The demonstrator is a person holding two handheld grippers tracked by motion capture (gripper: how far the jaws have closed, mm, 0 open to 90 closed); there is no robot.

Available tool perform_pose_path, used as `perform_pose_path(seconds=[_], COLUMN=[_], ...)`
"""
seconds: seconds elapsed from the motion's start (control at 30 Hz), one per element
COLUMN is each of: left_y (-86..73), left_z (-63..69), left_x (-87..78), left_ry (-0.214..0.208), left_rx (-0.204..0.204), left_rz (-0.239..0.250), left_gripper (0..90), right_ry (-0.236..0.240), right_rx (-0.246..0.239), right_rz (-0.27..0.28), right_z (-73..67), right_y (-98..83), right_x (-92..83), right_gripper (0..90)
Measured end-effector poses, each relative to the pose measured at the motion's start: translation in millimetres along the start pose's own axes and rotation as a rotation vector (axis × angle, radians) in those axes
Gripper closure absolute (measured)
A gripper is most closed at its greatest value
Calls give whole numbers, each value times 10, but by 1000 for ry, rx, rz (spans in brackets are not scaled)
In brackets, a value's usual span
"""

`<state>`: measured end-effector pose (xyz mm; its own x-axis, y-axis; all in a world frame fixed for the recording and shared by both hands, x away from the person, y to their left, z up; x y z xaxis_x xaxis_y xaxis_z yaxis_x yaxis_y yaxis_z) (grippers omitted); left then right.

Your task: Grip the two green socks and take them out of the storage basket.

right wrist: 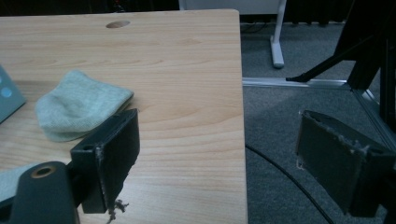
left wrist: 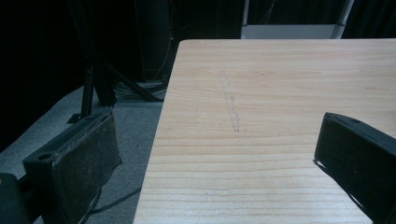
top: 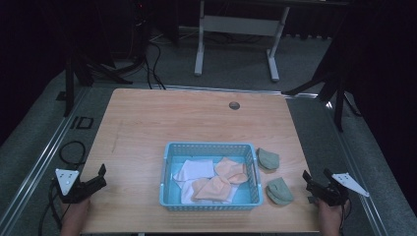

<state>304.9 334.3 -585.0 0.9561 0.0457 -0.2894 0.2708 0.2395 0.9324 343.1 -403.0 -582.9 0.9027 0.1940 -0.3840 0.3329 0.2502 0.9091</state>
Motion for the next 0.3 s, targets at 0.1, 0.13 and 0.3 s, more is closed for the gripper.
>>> perform_pose_path(seconds=[0.1, 0.13, 0.3], left_y=[0, 0, 0], left_z=[0, 1, 2], left_x=[2, 3, 4], left_ry=[0, 0, 1], left_rx=[-1, -1, 0], left_rz=[-1, -1, -2], left_gripper=[5, 5, 5], right_ry=[1, -1, -4], right_rx=[-11, -14, -7], right_rz=[-7, -12, -11], right_z=[-19, -21, -13], right_y=[-13, -20, -21], right_x=[6, 11, 8], right_gripper=[136, 137, 138])
Point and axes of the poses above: each handheld gripper's, and its own axes: x roughly forward along the jaws, y roughly out of its top, z roughly to its right, the point moved 8 cm from there along x, roughly forward along the jaws, and after that the axes turned 14 degrees about -x, right-handed, at the moved point
